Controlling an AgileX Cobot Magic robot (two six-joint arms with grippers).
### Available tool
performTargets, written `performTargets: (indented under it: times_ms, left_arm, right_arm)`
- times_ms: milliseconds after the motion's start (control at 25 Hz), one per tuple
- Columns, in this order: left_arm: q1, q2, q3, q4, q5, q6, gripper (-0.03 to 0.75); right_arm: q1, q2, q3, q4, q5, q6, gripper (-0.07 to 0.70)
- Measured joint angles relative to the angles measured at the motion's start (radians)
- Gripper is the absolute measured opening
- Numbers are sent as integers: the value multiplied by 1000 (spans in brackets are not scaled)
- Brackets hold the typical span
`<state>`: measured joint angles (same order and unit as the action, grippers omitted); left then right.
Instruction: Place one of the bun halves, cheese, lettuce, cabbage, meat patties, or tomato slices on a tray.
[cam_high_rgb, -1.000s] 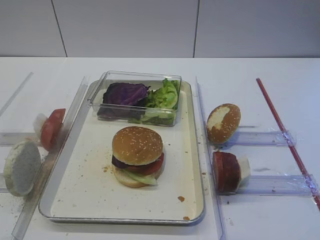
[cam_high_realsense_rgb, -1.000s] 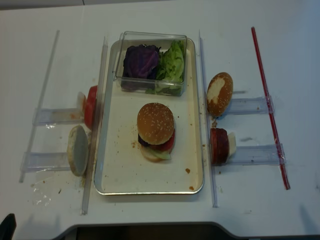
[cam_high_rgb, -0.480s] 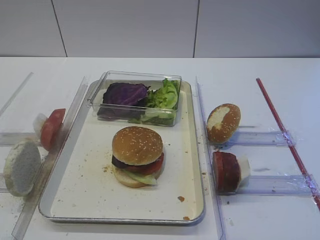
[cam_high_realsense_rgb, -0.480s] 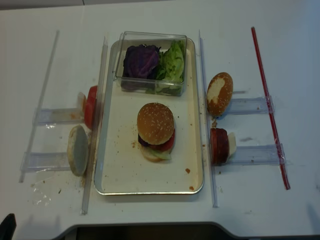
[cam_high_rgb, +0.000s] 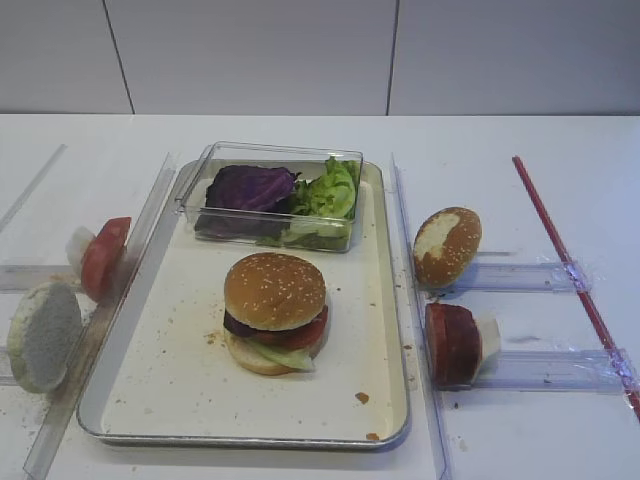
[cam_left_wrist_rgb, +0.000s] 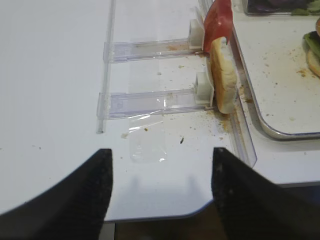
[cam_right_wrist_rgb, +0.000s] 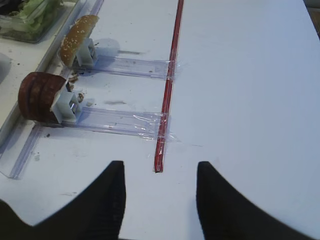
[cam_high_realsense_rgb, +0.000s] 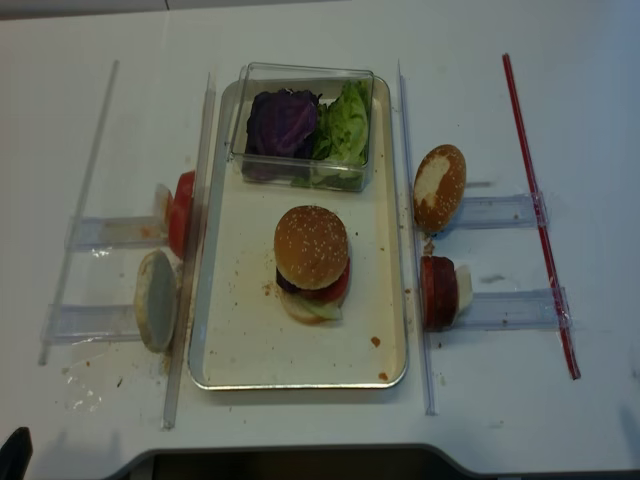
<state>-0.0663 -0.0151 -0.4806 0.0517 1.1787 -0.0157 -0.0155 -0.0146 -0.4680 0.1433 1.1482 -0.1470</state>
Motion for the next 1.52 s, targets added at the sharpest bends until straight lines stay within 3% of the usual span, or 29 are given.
performTargets:
  times_ms: [480,1080,1520]
  left_arm:
    - [0,0,0,0,0,0,412]
    - [0,0,0,0,0,0,412]
    - [0,0,0,0,0,0,412]
  right_arm:
    - [0,0,0,0,0,0,265]
    - [0,0,0,0,-2,0,216]
    - [0,0,0,0,-2,0,129]
